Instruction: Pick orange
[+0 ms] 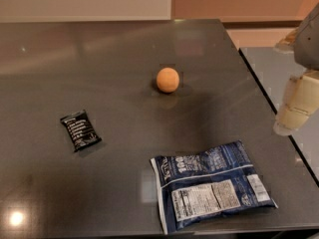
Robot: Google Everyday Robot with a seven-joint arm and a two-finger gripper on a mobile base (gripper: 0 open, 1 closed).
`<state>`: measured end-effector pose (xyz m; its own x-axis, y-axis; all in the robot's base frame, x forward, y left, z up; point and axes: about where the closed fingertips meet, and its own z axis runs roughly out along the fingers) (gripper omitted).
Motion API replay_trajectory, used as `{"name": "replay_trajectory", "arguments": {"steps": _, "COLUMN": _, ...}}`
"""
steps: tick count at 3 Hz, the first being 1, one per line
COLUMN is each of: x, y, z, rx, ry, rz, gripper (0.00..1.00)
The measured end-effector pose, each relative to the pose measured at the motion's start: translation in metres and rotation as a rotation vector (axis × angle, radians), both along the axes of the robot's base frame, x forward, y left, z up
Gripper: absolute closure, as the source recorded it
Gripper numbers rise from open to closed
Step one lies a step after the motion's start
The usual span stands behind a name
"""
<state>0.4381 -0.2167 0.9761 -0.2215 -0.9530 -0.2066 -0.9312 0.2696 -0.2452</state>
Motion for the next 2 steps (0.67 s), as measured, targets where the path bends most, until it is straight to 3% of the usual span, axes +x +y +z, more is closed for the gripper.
{"name": "replay_trajectory", "arguments": {"steps": 2, "x": 0.0001, "y": 0.0001, "z": 0.0000, "rx": 0.000, "ry": 0.000, "rz": 0.000, "gripper": 0.00}}
